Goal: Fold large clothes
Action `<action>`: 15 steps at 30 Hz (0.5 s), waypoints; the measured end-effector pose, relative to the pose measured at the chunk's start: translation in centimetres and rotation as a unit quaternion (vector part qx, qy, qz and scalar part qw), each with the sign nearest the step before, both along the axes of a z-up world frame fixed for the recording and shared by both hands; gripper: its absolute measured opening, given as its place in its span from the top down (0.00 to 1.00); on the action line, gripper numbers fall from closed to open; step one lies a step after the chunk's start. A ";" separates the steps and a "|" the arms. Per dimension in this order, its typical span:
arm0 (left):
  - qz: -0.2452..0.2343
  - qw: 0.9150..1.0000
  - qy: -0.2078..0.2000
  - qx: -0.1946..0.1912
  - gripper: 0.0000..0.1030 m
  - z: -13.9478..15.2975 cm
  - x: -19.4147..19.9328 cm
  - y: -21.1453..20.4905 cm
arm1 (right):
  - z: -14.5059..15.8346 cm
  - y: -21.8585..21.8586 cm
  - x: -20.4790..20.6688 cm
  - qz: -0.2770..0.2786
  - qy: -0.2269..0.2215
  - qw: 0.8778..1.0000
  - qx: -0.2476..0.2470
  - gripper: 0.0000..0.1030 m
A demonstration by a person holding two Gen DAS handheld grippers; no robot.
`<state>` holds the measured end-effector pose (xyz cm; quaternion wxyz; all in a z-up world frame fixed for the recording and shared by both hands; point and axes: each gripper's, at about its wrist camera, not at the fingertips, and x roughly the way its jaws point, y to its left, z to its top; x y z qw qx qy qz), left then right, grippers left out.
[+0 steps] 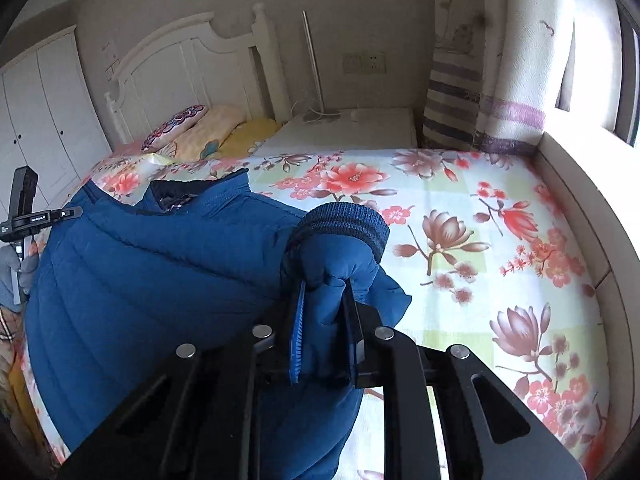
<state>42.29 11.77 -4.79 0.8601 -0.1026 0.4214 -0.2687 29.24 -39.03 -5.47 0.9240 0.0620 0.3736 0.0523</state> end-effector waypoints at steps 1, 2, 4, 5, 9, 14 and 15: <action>0.000 1.000 0.007 0.008 0.89 -0.5 0.2 -0.2 | -0.2 0.2 0.2 0.002 0.002 1.000 -0.006 0.83; 0.001 1.000 0.016 0.019 0.87 -1.3 0.5 -0.6 | -0.5 0.3 0.5 0.003 0.010 1.000 -0.011 0.82; 0.002 0.999 0.033 0.029 0.57 -2.0 1.0 -1.0 | -0.9 0.3 0.9 0.000 0.024 1.000 -0.009 0.80; 0.009 0.999 0.041 0.033 0.43 -2.4 1.3 -1.0 | -1.0 0.2 0.9 -0.001 0.023 1.000 -0.006 0.79; 0.010 0.999 0.027 0.024 0.86 -2.0 0.5 -0.9 | -0.3 0.8 -0.4 0.001 -0.002 1.000 -0.019 0.83; 0.011 0.997 -0.068 -0.036 0.95 5.1 -5.9 0.6 | 8.1 3.1 -4.3 -0.005 -0.112 0.993 -0.035 0.93; 0.010 0.996 -0.074 -0.048 0.95 6.6 -6.2 1.0 | 10.3 3.5 -4.2 -0.002 -0.128 0.991 -0.041 0.94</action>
